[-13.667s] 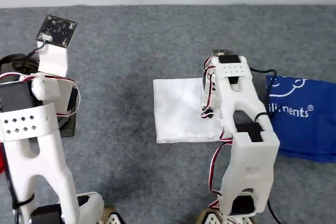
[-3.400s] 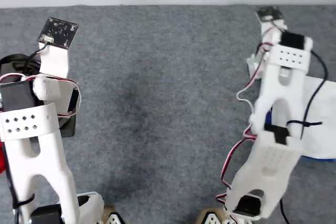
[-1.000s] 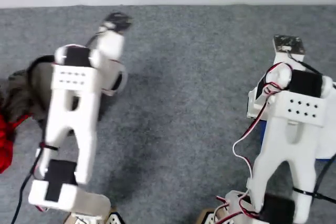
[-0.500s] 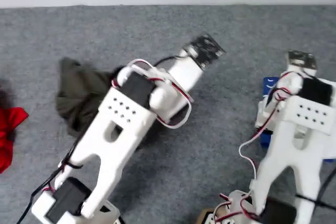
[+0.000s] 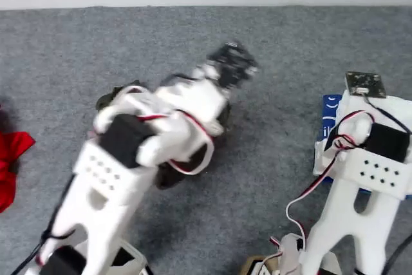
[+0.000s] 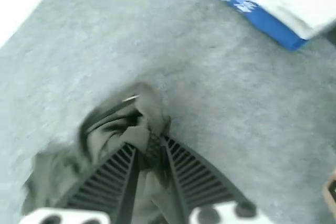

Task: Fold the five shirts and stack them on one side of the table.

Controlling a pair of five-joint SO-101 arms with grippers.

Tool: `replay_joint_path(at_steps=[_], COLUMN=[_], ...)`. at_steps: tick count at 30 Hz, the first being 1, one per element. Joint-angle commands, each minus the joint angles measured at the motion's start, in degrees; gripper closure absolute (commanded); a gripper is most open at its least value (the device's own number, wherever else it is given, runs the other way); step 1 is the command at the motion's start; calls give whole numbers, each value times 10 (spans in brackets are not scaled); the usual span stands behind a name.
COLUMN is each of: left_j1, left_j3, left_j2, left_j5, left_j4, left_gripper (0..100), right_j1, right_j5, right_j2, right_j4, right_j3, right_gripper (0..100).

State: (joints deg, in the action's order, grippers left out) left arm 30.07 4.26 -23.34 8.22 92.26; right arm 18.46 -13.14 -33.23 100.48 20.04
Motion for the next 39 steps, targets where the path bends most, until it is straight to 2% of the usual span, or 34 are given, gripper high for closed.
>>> replay_joint_path(at_steps=[1, 6, 13, 20, 27, 32, 35, 39], left_j1=[-91, -236, -445, -628, -770, -829, -826, -786], left_j3=[32, 30, -22, -170, -261, -269, -260, -227], left_j2=[-46, -55, -50, -50, -50, -50, -55, -55], left_j5=[13, 64, 137, 200, 261, 274, 270, 265], left_j4=[27, 62, 61, -51, -147, -154, -119, -34], left_gripper=[987, 987, 987, 987, 987, 987, 987, 950], right_j1=[5, 5, 5, -18, -65, -84, -87, -87], right_j5=[-5, -6, -6, -7, -7, -7, -7, -7], right_j2=[-18, -21, -19, -18, -18, -17, -17, -17], right_j4=[11, -2, -15, -38, -39, -40, -52, -63], right_j3=[-3, -4, -4, -3, -3, -3, -2, -2], right_gripper=[990, 990, 990, 990, 990, 990, 990, 988])
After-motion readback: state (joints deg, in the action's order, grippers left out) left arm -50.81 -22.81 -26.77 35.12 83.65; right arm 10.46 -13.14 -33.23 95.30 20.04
